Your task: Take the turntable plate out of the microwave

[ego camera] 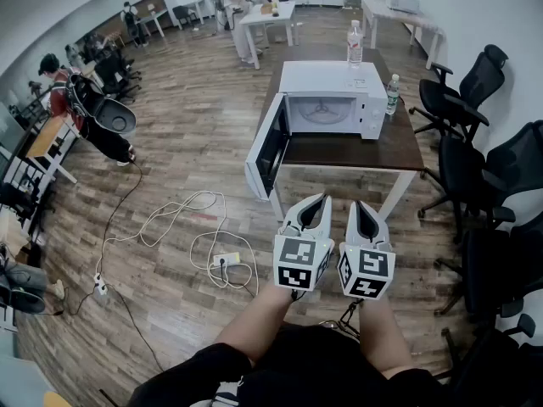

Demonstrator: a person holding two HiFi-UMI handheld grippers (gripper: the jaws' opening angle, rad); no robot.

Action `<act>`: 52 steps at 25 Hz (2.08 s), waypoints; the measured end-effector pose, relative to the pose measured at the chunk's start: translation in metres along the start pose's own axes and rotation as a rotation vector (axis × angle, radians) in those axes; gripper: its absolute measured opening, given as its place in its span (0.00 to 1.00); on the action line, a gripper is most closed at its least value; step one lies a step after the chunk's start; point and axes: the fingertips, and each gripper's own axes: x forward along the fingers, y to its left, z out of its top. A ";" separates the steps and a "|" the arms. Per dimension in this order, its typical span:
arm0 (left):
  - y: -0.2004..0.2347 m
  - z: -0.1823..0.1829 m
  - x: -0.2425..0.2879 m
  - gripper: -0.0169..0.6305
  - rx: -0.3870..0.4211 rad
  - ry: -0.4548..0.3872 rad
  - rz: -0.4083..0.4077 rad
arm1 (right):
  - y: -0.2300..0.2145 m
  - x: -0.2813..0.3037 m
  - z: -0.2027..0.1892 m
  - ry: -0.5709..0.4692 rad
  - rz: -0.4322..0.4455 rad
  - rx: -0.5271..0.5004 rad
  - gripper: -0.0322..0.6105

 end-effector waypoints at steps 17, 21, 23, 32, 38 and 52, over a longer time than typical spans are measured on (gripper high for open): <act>-0.020 -0.015 0.019 0.04 -0.010 0.007 0.047 | -0.041 0.000 -0.014 0.015 0.029 0.060 0.06; -0.006 -0.017 0.033 0.04 -0.016 0.005 0.057 | -0.041 0.019 -0.015 0.014 0.035 0.025 0.06; 0.003 -0.017 0.045 0.04 -0.017 0.001 0.058 | -0.044 0.033 -0.016 0.015 0.035 0.016 0.06; 0.044 -0.007 0.125 0.04 -0.019 -0.025 0.028 | -0.064 0.118 -0.012 0.018 0.024 0.000 0.06; 0.083 0.001 0.179 0.04 -0.037 -0.019 0.027 | -0.080 0.183 -0.003 0.035 0.015 0.029 0.06; 0.163 0.003 0.265 0.04 -0.067 0.013 0.018 | -0.080 0.311 -0.002 0.098 0.041 0.122 0.06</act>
